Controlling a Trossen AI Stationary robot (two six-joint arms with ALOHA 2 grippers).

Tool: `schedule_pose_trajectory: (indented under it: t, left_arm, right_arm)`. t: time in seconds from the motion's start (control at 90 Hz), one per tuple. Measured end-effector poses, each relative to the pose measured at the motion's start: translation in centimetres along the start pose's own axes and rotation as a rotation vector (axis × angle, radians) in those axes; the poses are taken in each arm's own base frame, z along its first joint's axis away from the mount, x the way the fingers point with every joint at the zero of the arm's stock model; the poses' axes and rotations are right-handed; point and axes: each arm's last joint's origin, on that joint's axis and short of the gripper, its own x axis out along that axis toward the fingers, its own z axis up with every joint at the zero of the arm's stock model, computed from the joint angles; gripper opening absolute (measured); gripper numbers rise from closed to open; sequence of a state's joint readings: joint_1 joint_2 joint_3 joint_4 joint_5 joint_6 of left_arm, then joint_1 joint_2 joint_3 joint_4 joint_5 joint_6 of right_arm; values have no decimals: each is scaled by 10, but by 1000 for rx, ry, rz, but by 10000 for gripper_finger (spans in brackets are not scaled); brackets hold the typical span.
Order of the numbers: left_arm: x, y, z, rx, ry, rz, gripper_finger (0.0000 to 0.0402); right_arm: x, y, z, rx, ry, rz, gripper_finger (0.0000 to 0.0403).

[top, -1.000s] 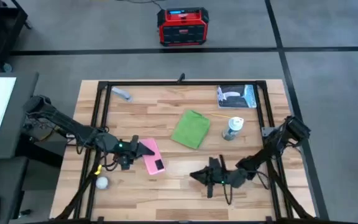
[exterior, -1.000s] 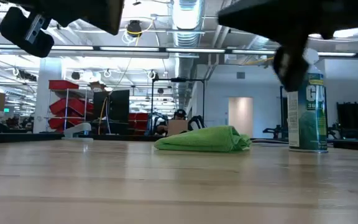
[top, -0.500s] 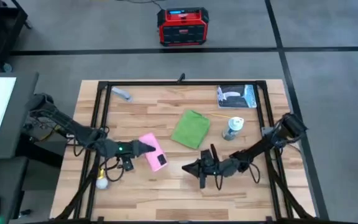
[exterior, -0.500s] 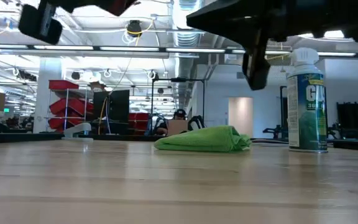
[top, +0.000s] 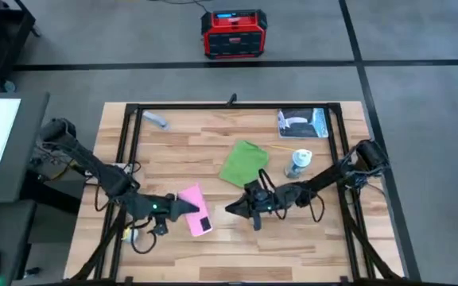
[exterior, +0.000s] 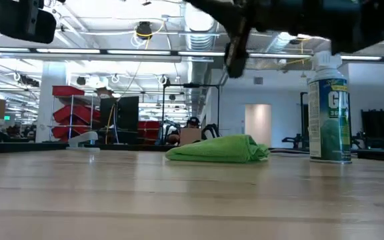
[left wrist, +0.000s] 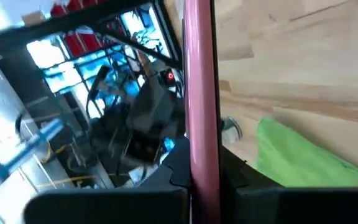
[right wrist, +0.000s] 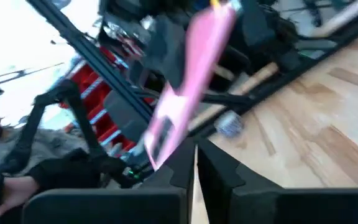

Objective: Apply microfiber cloth
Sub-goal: Spray the cellphone using the cleaning bottle

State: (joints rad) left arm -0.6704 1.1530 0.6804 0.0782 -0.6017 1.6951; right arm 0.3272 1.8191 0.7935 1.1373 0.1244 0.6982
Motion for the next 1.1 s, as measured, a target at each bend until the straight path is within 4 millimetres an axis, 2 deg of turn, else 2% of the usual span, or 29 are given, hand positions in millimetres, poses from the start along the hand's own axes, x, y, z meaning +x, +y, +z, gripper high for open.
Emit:
schedule_pose_trajectory:
  t: [0.1,0.289,0.456,0.711,1.1]
  left_arm:
    - [4,3,3,11,5,-6,1]
    - [12,12,7,47,11,-8,1]
    - [19,12,11,69,8,-20,1]
    - [24,18,14,97,9,5,1]
    - [30,20,5,86,20,17,1]
  right_arm:
    - [9,0,7,-3,51,37,48]
    - [23,-4,13,-35,139,-42,74]
    - [28,4,20,-95,103,-3,77]
    - [29,1,19,-78,142,-12,77]
    - [30,3,20,-78,158,11,77]
